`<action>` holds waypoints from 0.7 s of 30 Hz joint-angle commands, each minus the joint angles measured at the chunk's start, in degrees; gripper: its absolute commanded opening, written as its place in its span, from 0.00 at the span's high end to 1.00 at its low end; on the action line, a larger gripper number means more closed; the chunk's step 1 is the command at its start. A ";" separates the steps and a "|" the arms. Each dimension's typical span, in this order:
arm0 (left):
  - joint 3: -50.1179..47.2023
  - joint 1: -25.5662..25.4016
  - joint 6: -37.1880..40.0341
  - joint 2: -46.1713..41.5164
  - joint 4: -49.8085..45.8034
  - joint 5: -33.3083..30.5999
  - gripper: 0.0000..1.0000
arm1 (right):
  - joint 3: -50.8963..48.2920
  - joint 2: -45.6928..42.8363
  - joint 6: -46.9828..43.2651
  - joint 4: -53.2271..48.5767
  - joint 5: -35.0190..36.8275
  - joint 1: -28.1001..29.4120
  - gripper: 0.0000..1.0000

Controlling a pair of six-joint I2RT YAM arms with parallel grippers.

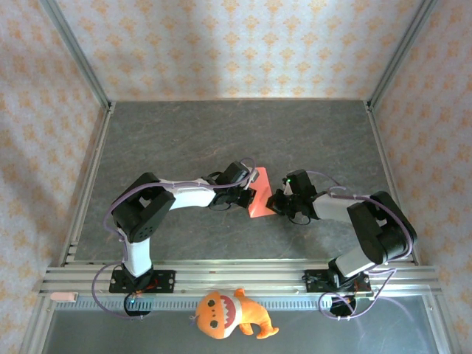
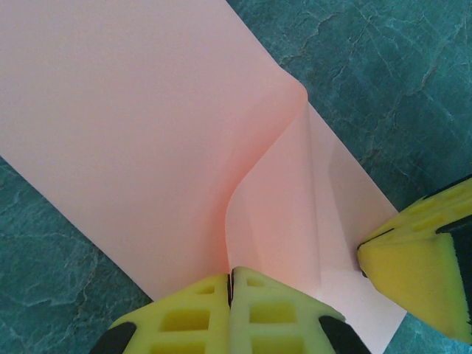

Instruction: Fold a paper plane with a square sheet of paper (pick it up from the middle)

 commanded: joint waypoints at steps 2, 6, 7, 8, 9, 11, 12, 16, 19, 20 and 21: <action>0.86 0.29 1.06 -0.15 0.55 -0.82 1.00 | -0.79 0.73 -1.39 -4.90 1.28 -0.32 0.98; 0.77 0.29 1.57 -0.06 1.32 -0.16 1.00 | -0.61 0.67 -1.72 -5.31 1.20 -0.30 0.98; 0.77 0.29 1.69 -0.04 1.49 -0.06 1.00 | -0.56 0.58 -1.92 -5.55 1.23 -0.33 0.98; 0.69 0.30 1.87 0.00 1.76 0.13 1.00 | -0.55 0.73 -2.01 -5.60 1.22 -0.27 0.98; 0.59 0.30 1.86 0.03 2.10 0.08 1.00 | -0.47 0.73 -2.18 -5.82 1.18 -0.29 0.98; 0.52 0.34 1.93 0.12 2.51 0.21 1.00 | -0.54 0.76 -2.27 -5.87 1.20 -0.28 0.98; 0.45 0.32 2.03 0.20 2.75 0.20 1.00 | -0.55 0.79 -2.26 -5.86 1.21 -0.34 0.98; 0.76 0.34 2.55 0.69 3.30 0.90 1.00 | -0.60 1.00 -2.29 -5.93 1.22 -0.30 0.98; 0.92 0.29 2.80 0.97 3.49 1.10 1.00 | -0.73 0.97 -2.40 -6.01 1.30 -0.41 0.98; 1.12 0.30 2.85 1.16 3.02 0.60 1.00 | -0.73 0.94 -2.53 -6.12 1.35 -0.34 0.98; 1.32 0.29 2.90 1.32 2.81 0.33 1.00 | -0.68 1.00 -2.49 -6.13 1.27 -0.35 0.98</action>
